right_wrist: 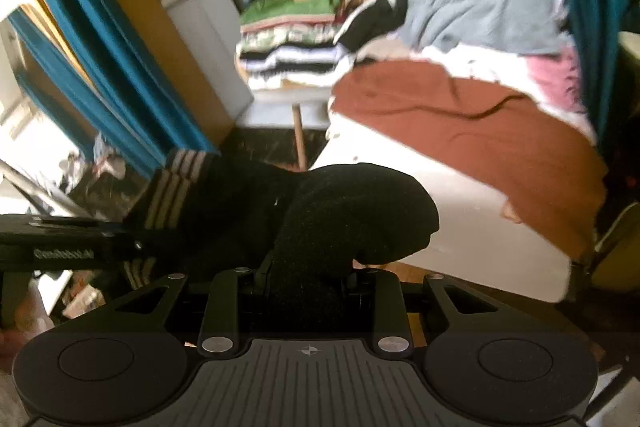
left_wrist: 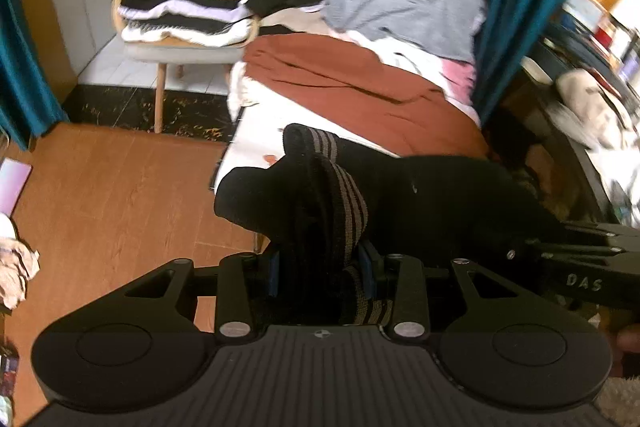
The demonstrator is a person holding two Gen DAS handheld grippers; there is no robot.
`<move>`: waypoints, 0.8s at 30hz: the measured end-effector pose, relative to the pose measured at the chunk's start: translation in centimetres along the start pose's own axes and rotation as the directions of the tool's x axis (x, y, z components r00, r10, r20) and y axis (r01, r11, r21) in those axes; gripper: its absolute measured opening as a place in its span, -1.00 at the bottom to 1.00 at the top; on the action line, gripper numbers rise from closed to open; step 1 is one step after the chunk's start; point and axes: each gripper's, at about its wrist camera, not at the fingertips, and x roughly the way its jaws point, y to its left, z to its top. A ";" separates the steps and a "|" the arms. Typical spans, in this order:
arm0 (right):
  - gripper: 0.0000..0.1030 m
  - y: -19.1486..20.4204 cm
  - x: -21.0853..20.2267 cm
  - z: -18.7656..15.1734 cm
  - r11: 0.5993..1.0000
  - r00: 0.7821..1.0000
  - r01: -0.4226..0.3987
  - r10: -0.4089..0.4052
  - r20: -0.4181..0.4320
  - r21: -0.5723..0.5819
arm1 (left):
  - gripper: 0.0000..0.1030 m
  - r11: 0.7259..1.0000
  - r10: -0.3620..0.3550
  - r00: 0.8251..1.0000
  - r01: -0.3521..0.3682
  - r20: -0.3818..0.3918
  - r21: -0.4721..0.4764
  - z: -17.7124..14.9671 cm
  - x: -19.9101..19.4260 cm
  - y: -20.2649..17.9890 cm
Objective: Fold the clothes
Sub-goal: 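Carry the bundle over the clothes stack on the wooden chair and lower it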
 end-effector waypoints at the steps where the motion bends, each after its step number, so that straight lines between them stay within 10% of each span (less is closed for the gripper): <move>1: -0.51 0.6 1.4 0.9 1.000 1.000 0.004 -0.004 -0.019 -0.014 | -0.27 1.000 -0.006 1.000 0.006 -0.004 -0.001 0.7 0.7 1.2; 13: -0.52 14.2 18.3 13.8 0.981 0.989 0.151 -0.150 -0.016 0.125 | -0.29 0.970 -0.128 0.991 0.133 -0.039 0.201 16.3 6.4 21.1; 24: -0.52 16.5 26.9 21.9 0.948 0.972 0.228 -0.235 0.004 0.223 | -0.30 0.951 -0.196 0.972 0.220 -0.128 0.219 26.4 14.4 28.1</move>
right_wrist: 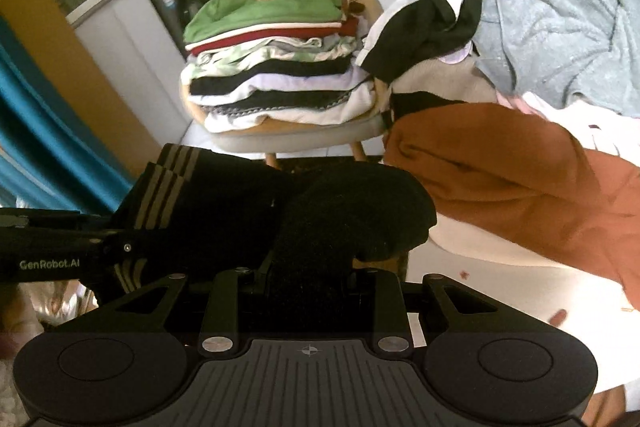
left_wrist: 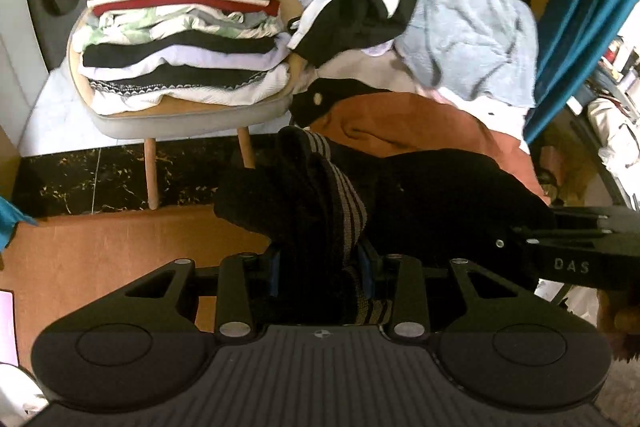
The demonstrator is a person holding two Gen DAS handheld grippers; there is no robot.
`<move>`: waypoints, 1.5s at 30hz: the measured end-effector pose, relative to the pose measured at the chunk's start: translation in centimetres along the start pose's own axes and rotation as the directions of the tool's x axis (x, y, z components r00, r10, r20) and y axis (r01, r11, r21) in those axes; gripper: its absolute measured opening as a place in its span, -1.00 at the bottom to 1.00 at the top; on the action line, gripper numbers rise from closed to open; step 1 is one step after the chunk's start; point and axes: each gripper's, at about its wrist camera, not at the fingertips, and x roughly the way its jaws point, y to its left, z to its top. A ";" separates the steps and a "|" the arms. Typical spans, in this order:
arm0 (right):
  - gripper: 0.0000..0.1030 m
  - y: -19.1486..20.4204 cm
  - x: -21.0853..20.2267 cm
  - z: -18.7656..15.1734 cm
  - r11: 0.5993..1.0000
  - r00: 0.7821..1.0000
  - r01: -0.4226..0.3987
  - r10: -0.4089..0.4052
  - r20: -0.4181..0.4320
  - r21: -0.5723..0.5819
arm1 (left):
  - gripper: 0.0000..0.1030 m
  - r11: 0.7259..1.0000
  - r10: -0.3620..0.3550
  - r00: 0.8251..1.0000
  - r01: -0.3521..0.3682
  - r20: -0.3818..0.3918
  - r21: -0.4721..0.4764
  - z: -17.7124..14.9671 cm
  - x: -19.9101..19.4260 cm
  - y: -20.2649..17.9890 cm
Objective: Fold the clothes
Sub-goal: 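Carry the bundle over the clothes stack on the wooden chair and lower it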
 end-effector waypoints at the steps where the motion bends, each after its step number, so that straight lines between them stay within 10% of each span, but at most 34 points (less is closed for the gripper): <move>1: -0.52 0.1 1.0 0.8 1.000 1.000 -0.002 0.002 -0.001 0.014 | -0.30 1.000 0.001 1.000 -0.001 -0.013 0.007 1.0 0.7 0.8; 23: -0.52 -2.6 15.7 29.9 0.997 0.989 -0.056 0.062 0.137 -0.044 | -0.30 0.996 0.028 0.997 -0.022 0.075 -0.084 27.9 10.4 11.3; 37: -0.51 3.2 30.6 49.0 0.997 0.982 -0.023 0.036 0.188 -0.072 | -0.30 0.998 0.047 0.988 -0.040 0.148 -0.054 43.6 15.9 25.9; 45: -0.50 4.4 41.6 52.7 0.998 0.994 0.021 -0.014 0.105 -0.066 | -0.29 0.996 0.088 0.995 -0.087 0.054 -0.019 46.9 22.9 32.6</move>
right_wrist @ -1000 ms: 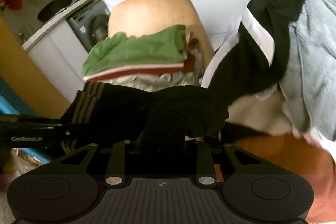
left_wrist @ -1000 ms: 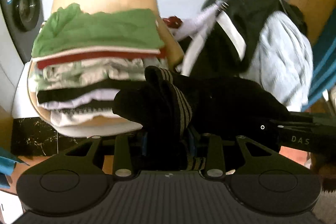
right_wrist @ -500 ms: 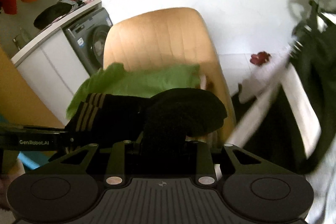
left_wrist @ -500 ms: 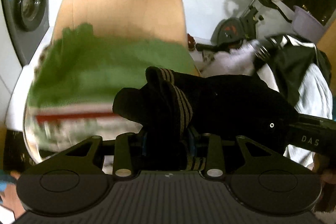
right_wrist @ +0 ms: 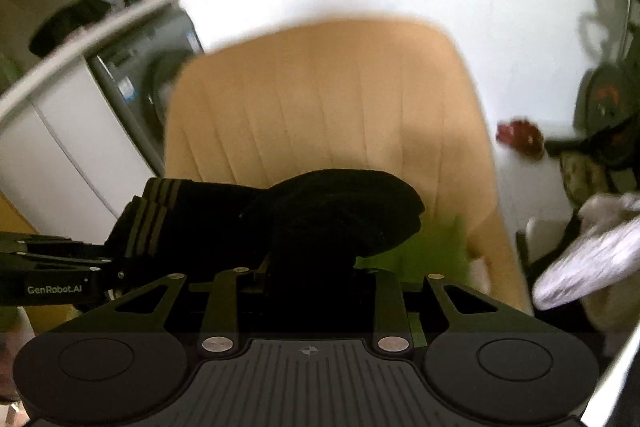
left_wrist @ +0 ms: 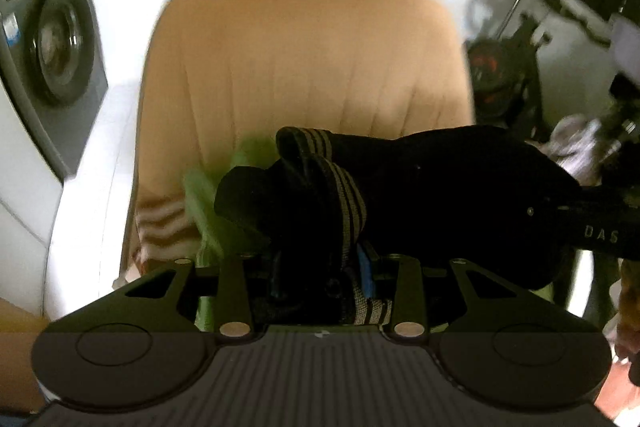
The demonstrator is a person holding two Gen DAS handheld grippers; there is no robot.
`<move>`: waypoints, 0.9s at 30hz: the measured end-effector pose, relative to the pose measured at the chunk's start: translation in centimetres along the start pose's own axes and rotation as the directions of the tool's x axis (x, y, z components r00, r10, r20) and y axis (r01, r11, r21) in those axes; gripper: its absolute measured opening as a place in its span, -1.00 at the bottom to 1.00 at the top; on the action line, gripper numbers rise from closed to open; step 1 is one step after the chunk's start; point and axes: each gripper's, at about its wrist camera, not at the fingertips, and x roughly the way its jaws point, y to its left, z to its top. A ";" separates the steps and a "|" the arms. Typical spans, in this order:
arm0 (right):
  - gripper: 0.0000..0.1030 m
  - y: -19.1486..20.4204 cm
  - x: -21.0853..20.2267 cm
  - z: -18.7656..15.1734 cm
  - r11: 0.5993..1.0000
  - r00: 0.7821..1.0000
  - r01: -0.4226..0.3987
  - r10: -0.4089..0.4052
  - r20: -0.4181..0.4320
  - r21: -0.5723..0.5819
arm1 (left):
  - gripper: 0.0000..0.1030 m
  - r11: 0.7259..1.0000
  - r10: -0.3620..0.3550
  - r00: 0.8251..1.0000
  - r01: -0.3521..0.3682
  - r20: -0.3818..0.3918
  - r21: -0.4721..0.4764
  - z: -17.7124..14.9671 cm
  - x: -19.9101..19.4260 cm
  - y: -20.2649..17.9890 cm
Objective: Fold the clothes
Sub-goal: 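Carry the bundle over the clothes stack on the wooden chair and lower it, then open both tools to release the bundle onto the green shirt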
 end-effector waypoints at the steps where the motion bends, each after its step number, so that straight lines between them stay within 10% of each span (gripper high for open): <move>1: -0.50 0.0 1.4 -0.3 1.000 0.999 0.018 -0.018 -0.034 0.000 | -0.27 1.000 -0.004 1.000 0.004 -0.026 0.003 -0.4 1.1 0.5; 8: -0.21 -1.2 4.9 -1.1 0.995 0.992 0.078 -0.071 -0.100 0.064 | -0.10 0.999 -0.031 0.999 0.033 -0.043 0.032 -0.9 2.8 1.2; 13: 0.18 -0.8 4.5 -0.6 0.992 0.993 0.106 -0.102 -0.056 0.067 | 0.48 0.996 -0.088 0.993 0.090 -0.085 0.021 0.6 3.1 1.3; 17: 0.86 -1.7 1.9 -0.2 0.981 0.990 0.122 -0.132 0.058 0.154 | 0.66 0.995 -0.098 0.991 0.099 -0.096 0.006 1.1 2.5 1.3; 27: 0.99 -2.5 -7.0 0.8 0.977 0.984 0.070 -0.100 0.145 0.200 | 0.98 0.998 -0.015 0.999 0.017 0.030 -0.055 0.8 -3.7 -0.7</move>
